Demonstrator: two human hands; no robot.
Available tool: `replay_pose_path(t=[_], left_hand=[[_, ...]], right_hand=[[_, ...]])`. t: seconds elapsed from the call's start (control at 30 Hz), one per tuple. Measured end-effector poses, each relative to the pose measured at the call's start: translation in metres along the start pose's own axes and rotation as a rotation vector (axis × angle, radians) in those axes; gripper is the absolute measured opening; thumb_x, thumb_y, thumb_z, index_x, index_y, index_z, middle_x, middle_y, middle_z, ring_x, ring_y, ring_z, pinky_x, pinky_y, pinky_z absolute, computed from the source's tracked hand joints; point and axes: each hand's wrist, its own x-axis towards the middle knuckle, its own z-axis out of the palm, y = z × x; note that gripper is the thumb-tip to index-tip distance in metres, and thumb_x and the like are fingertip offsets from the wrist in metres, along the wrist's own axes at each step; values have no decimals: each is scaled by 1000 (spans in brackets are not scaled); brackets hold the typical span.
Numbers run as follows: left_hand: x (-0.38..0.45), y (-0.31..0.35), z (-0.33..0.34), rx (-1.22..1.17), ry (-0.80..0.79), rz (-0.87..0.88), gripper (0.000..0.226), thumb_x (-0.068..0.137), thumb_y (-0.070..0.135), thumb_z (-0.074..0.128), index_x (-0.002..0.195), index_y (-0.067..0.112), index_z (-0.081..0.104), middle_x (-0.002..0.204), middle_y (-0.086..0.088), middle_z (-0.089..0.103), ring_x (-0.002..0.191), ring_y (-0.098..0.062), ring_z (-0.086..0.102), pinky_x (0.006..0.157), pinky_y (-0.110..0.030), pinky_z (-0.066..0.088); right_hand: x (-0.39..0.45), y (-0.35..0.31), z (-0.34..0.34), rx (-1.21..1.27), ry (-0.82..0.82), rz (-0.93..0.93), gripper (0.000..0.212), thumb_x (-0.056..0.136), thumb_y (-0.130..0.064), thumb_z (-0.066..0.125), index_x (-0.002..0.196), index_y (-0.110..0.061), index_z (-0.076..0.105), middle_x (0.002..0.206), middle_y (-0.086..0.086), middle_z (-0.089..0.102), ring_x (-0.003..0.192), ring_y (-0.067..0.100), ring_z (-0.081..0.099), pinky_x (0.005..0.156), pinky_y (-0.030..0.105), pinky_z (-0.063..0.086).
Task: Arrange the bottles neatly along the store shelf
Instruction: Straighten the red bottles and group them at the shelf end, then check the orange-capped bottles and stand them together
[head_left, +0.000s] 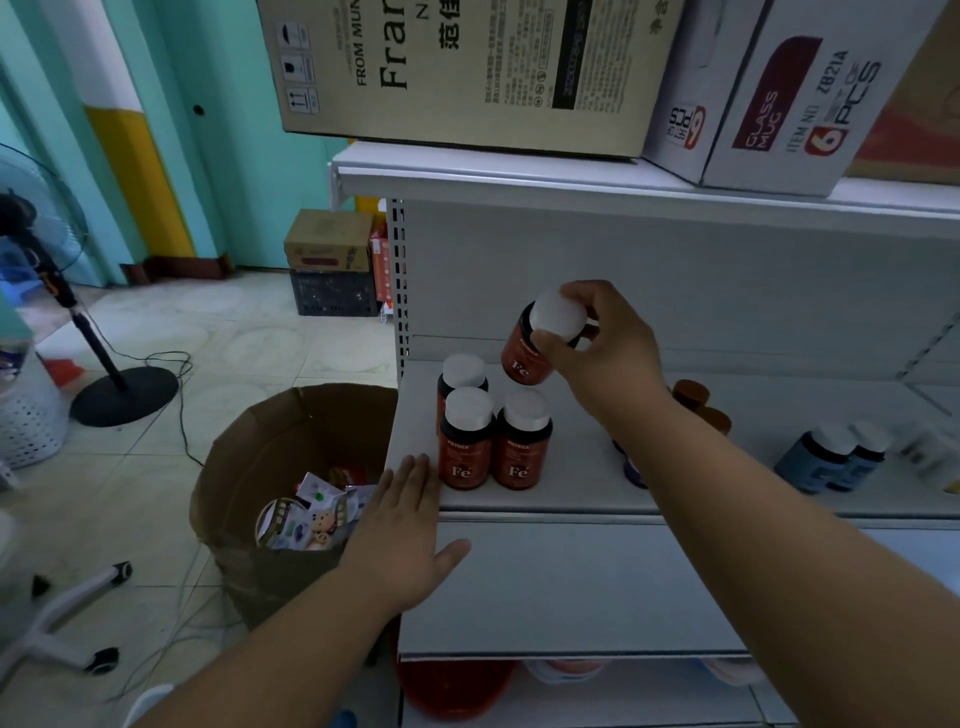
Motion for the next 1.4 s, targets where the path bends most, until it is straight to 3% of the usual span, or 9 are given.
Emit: replay_pose_path(t=[0.1,0.4,0.63,0.83,1.07,1.13,1.23,1.3,1.4], left_hand=[[-1,4,3,69,-31,9,98,91,74,24,144,9,-25,155,-13,-26,145,-23,-23,118,-41,-15],[0,-1,8,66,-55,18,101,89,75,24,148,9,-24,158,-12,-26,148,-25,-22,120,-41,-14],[-1,-1,6,86,-81,13,103,89,77,22,151,9,-23,157,-12,-30,148,-25,-24,121,-42,-13],[-3,-1,1,100,-82,26,99,90,76,24,141,10,-30,154,-9,-30,147,-23,-24,119,-39,-16],[-3,0,-3,64,-97,18,105,86,78,23,154,7,-13,163,-15,-14,151,-26,-14,116,-36,-15],[-11,6,-5,14,2,17,103,87,77,26,156,6,0,164,-16,0,152,-27,0,118,-35,-7],[-25,27,-7,-58,221,81,93,85,71,36,149,3,35,151,-18,41,138,-32,40,116,-38,22],[-30,49,-6,-112,285,121,86,84,67,42,144,6,42,143,-16,51,130,-30,46,113,-36,30],[-25,84,-6,-158,262,172,80,86,64,44,144,9,43,141,-11,53,129,-26,45,112,-33,30]], right_hand=[[20,12,14,-97,-82,-10,45,80,-29,74,120,-23,53,117,-8,57,103,12,55,87,29,49],[43,49,55,-247,-429,111,53,73,-26,77,120,-17,52,113,-2,54,103,15,53,77,24,40],[42,49,54,-175,-455,205,44,80,-28,72,119,-19,54,115,-1,54,99,16,56,74,28,48],[14,41,35,-192,-280,122,40,87,-29,66,123,-20,52,122,-3,53,108,11,50,86,24,38],[-53,30,-15,-284,-161,38,33,85,-25,69,116,-15,60,108,-4,57,99,11,54,87,29,48],[-66,34,-35,-327,-159,49,32,84,-24,71,113,-16,62,100,-9,54,94,8,54,83,25,46],[-73,46,-62,-400,-128,55,29,82,-22,73,108,-14,64,93,-7,55,90,12,54,79,24,43],[-72,56,-78,-442,-116,58,27,81,-20,73,105,-12,65,97,3,60,91,19,56,79,31,47],[-62,77,-92,-500,-152,35,25,79,-20,72,99,-9,65,99,7,59,90,24,55,78,36,48]])
